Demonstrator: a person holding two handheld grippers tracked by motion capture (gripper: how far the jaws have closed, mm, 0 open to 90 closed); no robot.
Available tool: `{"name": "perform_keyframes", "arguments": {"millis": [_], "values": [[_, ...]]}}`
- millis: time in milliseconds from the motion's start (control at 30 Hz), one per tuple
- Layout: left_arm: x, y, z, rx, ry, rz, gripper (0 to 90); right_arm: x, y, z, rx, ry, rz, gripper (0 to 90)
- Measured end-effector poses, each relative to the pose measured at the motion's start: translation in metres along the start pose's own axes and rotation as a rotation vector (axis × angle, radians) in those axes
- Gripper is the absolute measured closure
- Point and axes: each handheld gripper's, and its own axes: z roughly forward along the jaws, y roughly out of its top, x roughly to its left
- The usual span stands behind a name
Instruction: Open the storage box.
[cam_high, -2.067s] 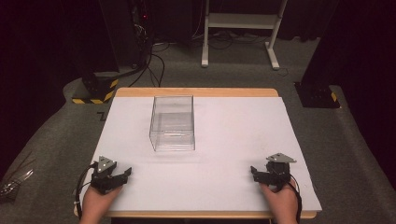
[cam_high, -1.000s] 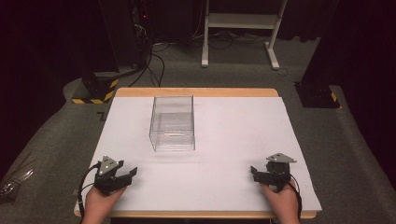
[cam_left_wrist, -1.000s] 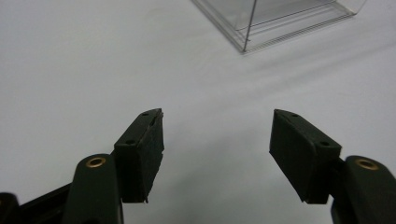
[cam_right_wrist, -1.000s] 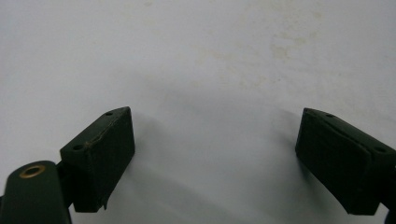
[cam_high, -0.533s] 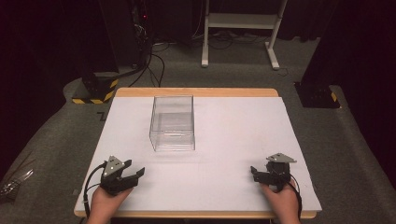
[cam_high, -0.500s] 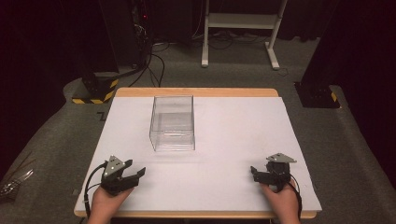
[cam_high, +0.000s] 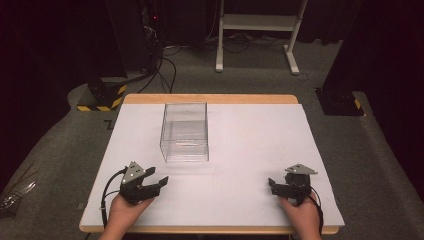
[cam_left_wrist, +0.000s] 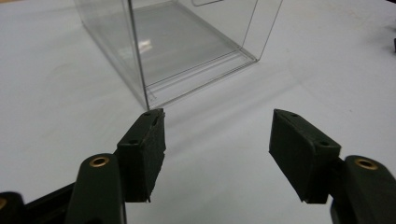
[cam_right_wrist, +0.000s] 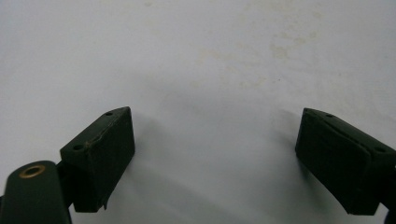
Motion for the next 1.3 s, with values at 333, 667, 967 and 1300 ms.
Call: {"name": "perform_keyframes", "arguments": {"millis": [333, 667, 967, 1300], "values": [[-0.004, 0.013, 0.015, -0.025, -0.031, -0.003, 36.3, 0.0, 0.0, 0.0, 0.0, 0.001, 0.001, 11.8], [-0.004, 0.028, 0.031, -0.043, -0.056, -0.019, 36.1, 0.0, 0.0, 0.0, 0.0, 0.001, 0.0, 11.8], [0.0, 0.038, 0.046, -0.056, -0.06, -0.035, 37.1, 0.0, 0.0, 0.0, 0.0, 0.001, 0.001, 11.8], [0.008, 0.043, 0.054, -0.081, -0.064, -0.035, 40.3, 0.0, 0.0, 0.0, 0.0, 0.001, 0.001, 11.8]]}}
